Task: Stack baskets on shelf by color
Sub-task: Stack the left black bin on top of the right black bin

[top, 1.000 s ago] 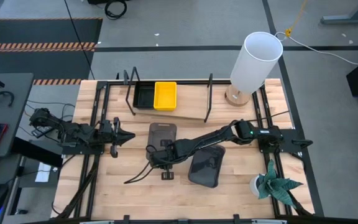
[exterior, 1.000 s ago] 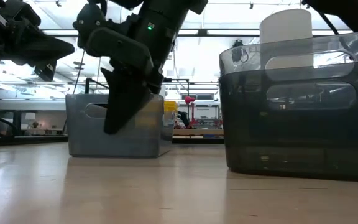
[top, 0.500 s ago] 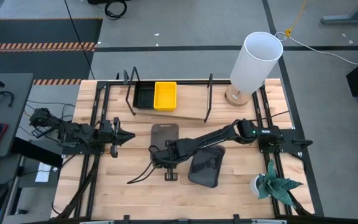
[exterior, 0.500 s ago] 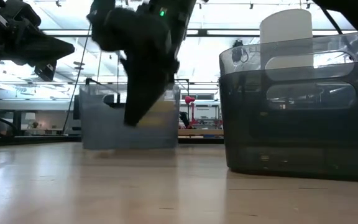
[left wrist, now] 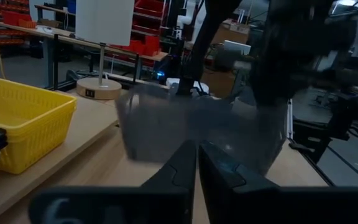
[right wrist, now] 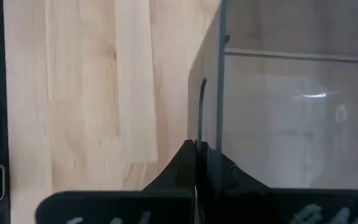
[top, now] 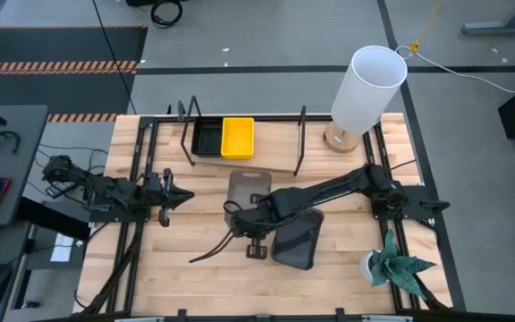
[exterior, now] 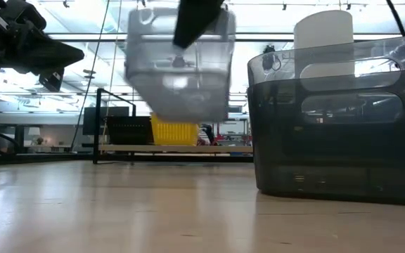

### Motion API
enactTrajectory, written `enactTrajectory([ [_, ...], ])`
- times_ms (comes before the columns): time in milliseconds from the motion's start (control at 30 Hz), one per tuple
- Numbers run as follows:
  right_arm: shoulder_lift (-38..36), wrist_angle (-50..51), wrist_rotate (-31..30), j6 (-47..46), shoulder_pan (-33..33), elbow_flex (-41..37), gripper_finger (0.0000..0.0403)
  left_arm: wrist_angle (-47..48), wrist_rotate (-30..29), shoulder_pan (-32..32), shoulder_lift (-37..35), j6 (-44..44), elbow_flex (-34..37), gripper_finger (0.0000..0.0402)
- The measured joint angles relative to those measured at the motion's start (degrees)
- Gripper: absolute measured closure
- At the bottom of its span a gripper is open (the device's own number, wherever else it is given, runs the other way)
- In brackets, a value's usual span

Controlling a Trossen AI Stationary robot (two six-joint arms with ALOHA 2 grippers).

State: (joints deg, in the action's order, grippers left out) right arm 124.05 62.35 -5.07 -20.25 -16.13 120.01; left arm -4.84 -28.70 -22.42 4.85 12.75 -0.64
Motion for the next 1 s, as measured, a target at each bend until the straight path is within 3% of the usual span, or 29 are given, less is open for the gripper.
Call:
enactTrajectory([
  [200,-4.35,7.95,-4.5,-4.3,-2.62,0.01,0.0398,0.0,0.01,0.0,-0.01,0.0,0.0,0.0373],
  [467,-7.06,14.8,-6.77,-16.77,-9.66,-0.08,0.0398,0.0,0.01,0.0,0.01,0.0,0.0,0.0366],
  [733,-7.04,14.9,-7.11,-29.53,-18.79,-6.13,0.0398,-0.02,0.0,-0.01,0.0,-0.02,0.0,0.0376],
  [1000,-7.04,11.67,-10.67,-34.88,-21.3,-11.43,0.0398,0.0,0.0,-0.01,-0.01,-0.02,0.0,0.0366],
])
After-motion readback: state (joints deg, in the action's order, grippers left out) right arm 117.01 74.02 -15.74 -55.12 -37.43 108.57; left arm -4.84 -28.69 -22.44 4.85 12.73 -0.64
